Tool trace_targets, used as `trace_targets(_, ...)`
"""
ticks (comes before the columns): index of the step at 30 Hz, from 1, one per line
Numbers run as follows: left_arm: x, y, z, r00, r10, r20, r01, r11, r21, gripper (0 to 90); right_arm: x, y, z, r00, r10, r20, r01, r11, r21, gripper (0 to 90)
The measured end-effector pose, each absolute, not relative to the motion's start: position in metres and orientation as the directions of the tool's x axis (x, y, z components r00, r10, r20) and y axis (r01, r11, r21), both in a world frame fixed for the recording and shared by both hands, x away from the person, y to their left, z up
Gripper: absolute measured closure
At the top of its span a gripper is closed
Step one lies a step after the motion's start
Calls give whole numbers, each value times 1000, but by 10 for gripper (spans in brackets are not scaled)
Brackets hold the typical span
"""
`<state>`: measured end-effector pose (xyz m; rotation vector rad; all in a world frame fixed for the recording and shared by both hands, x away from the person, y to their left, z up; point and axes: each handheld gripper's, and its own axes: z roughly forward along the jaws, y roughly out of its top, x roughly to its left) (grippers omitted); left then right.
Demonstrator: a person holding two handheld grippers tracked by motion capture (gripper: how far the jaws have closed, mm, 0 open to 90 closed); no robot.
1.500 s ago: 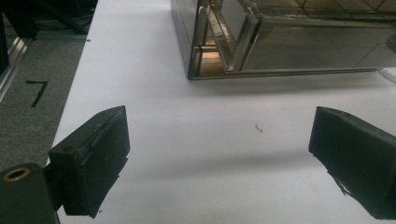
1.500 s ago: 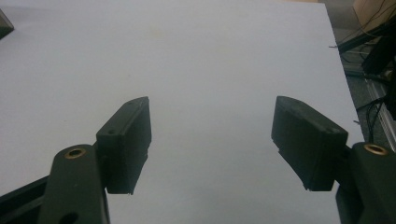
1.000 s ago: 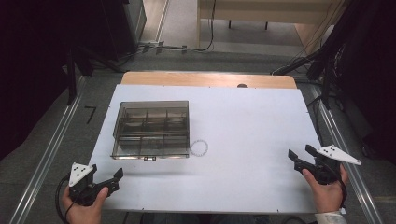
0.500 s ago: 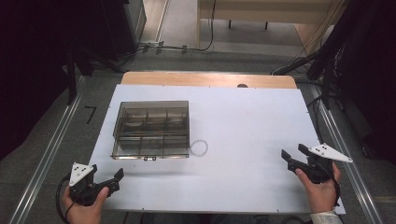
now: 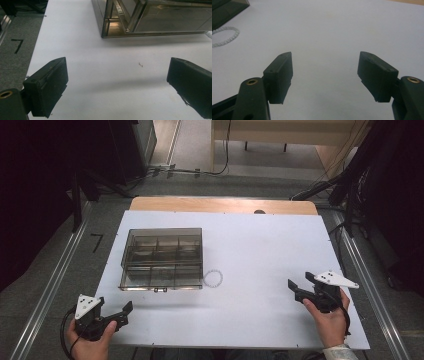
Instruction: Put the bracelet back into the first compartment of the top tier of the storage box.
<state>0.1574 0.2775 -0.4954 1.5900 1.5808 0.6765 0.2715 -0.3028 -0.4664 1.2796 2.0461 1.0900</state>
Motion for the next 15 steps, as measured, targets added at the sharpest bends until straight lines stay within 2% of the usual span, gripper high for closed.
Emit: trace_targets(15,157,277,-495,85,985,-152,570,77,818,42,275,-284,-466,-473,881,5,500,264,825,266)
